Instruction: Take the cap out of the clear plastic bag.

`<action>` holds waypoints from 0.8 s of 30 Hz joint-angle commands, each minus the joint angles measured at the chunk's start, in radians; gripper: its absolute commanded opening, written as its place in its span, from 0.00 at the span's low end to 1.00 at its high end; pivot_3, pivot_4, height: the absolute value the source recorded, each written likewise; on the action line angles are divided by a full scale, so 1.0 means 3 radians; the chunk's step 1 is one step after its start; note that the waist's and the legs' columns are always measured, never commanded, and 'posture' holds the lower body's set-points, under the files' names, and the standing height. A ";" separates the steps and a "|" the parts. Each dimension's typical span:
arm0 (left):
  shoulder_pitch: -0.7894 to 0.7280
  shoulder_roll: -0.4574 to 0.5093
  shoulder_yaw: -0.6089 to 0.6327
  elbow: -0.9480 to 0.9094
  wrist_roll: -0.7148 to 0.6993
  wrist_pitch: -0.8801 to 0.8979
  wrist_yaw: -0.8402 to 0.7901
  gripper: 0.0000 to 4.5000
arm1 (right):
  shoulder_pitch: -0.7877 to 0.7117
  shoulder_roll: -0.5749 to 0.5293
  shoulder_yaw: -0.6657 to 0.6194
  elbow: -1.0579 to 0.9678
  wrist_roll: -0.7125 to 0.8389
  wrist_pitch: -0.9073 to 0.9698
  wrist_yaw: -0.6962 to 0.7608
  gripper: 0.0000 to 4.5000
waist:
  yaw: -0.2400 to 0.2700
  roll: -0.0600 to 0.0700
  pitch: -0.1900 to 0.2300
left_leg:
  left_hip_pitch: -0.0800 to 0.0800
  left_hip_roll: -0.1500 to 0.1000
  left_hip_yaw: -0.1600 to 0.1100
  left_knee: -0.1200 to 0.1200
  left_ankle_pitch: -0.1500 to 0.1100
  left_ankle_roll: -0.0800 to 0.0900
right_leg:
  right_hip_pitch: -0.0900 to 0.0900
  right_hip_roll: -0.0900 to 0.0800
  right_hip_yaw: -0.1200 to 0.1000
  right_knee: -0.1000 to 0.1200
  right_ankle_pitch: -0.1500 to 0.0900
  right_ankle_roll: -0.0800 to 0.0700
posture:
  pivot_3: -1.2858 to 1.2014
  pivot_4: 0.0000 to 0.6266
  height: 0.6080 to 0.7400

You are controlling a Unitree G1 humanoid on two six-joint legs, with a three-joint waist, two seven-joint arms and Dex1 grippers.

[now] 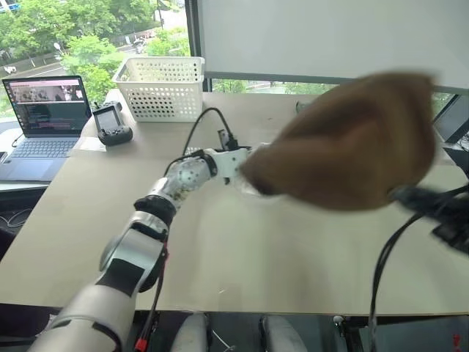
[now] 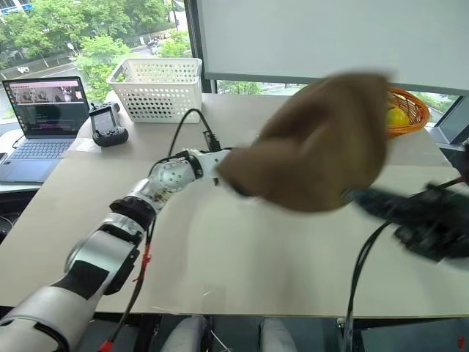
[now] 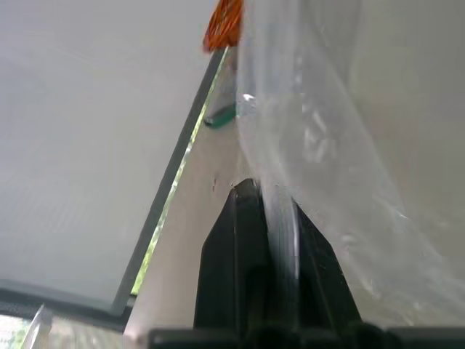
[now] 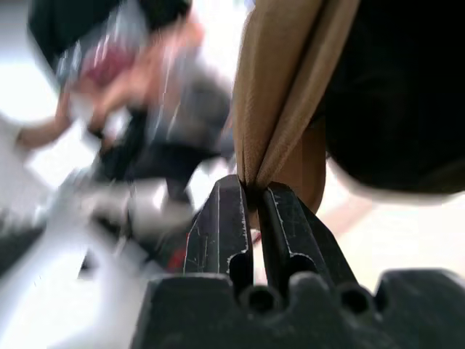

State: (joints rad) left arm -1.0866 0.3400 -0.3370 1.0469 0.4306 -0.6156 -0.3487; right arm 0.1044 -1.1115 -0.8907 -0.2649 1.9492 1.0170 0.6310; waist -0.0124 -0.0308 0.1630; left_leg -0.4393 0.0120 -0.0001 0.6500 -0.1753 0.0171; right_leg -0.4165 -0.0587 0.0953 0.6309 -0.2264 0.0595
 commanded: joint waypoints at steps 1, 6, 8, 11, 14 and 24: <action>0.0005 0.0082 0.0065 -0.0103 -0.0058 -0.0069 0.0004 0.00 | -0.0133 0.0086 -0.0014 0.0146 0.0012 -0.0352 -0.0736 0.01 | -0.0001 0.0001 0.0000 | 0.0000 0.0001 0.0000 -0.0001 0.0000 0.0000 | 0.0000 0.0001 0.0000 0.0001 0.0000 0.0000 | 0.52 0.24 1.00; 0.0237 0.0145 0.0120 -0.0445 -0.0166 -0.0002 -0.0120 0.00 | -0.0746 0.0387 0.0701 0.0203 -0.0593 -0.0697 -0.1356 0.01 | -0.0045 0.0004 -0.0002 | 0.0002 0.0000 0.0004 -0.0001 0.0000 0.0000 | 0.0000 -0.0001 0.0004 0.0000 0.0000 0.0000 | 0.52 0.24 1.00; 0.0382 0.0168 0.0147 -0.0692 -0.0233 0.0095 -0.0203 0.00 | -0.1028 0.0500 0.1180 0.0154 -0.1230 -0.0758 -0.1613 0.01 | -0.0063 0.0007 -0.0004 | 0.0003 0.0002 0.0004 -0.0001 0.0001 0.0000 | -0.0004 0.0002 0.0005 0.0006 0.0001 -0.0002 | 0.52 0.24 1.00; 0.0651 0.0232 0.0228 -0.1158 -0.0350 0.0325 -0.0314 0.00 | -0.1424 0.0724 0.1816 0.0173 -0.1975 -0.0792 -0.1869 0.01 | -0.0097 0.0011 -0.0006 | 0.0000 0.0002 0.0004 -0.0001 0.0001 -0.0001 | -0.0012 0.0002 0.0005 0.0011 0.0002 -0.0003 | 0.52 0.24 1.00; 0.0979 0.0357 0.0325 -0.1676 -0.0404 0.0624 -0.0407 0.00 | -0.1711 0.1060 0.1972 0.0246 -0.2096 -0.0787 -0.1979 0.01 | -0.0103 0.0013 -0.0007 | -0.0004 0.0002 0.0005 -0.0002 0.0001 -0.0001 | -0.0017 0.0001 0.0007 0.0009 0.0002 -0.0004 | 0.52 0.24 1.00; 0.1628 0.0546 0.0440 -0.2505 -0.0388 0.1212 -0.0457 0.00 | -0.2675 0.1423 0.1464 0.0445 -0.1363 -0.0838 -0.2178 0.01 | -0.0062 0.0015 -0.0008 | -0.0005 0.0004 0.0005 0.0001 0.0001 0.0000 | -0.0014 -0.0003 0.0004 0.0010 0.0004 -0.0006 | 0.52 0.24 1.00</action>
State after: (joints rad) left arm -0.5959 0.5101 -0.2098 0.3477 0.3130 -0.2710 -0.4875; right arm -0.5989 -0.6909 -0.3865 -0.0956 1.4298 0.8100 -0.0013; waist -0.0310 -0.0264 0.1607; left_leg -0.4404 0.0133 0.0014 0.6505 -0.1749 0.0170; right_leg -0.4205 -0.0590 0.0962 0.6340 -0.2250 0.0573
